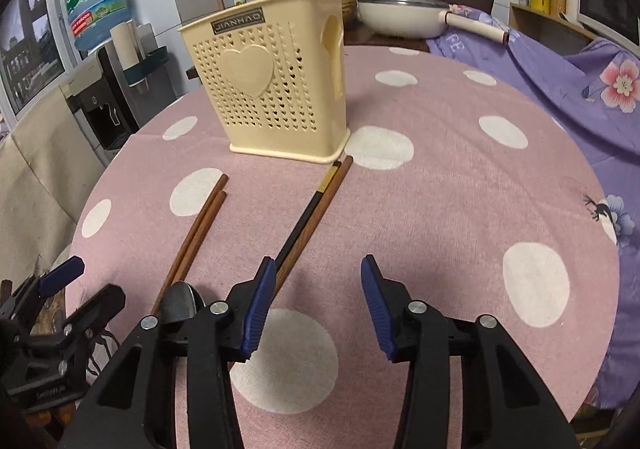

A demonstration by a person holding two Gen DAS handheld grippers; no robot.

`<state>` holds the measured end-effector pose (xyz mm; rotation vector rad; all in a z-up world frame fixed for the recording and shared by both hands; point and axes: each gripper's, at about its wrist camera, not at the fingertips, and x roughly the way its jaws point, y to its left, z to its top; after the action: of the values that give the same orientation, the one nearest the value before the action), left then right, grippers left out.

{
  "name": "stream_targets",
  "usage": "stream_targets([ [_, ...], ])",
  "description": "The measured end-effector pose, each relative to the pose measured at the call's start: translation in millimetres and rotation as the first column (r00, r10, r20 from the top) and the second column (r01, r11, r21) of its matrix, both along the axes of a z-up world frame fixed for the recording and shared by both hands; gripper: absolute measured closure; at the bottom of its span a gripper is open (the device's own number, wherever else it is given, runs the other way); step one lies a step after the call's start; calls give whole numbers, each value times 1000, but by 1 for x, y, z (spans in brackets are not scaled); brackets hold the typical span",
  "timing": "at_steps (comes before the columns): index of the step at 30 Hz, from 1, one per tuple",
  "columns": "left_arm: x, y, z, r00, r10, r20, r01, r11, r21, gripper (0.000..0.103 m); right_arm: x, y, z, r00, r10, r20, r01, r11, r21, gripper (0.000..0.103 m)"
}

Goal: Organize utensils

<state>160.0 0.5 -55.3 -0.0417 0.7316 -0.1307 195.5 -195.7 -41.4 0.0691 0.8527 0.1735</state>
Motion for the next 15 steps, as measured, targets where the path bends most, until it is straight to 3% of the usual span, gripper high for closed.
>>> stream_targets([
  [4,-1,-17,-3,999,-49,-3,49,998,49,16,5,-2,-4,1000,-1,-27,1,1000,13,67],
  [15,3,-21,-11,998,-61,-35,63,997,47,18,37,12,-16,995,-11,-97,12,1000,9,78],
])
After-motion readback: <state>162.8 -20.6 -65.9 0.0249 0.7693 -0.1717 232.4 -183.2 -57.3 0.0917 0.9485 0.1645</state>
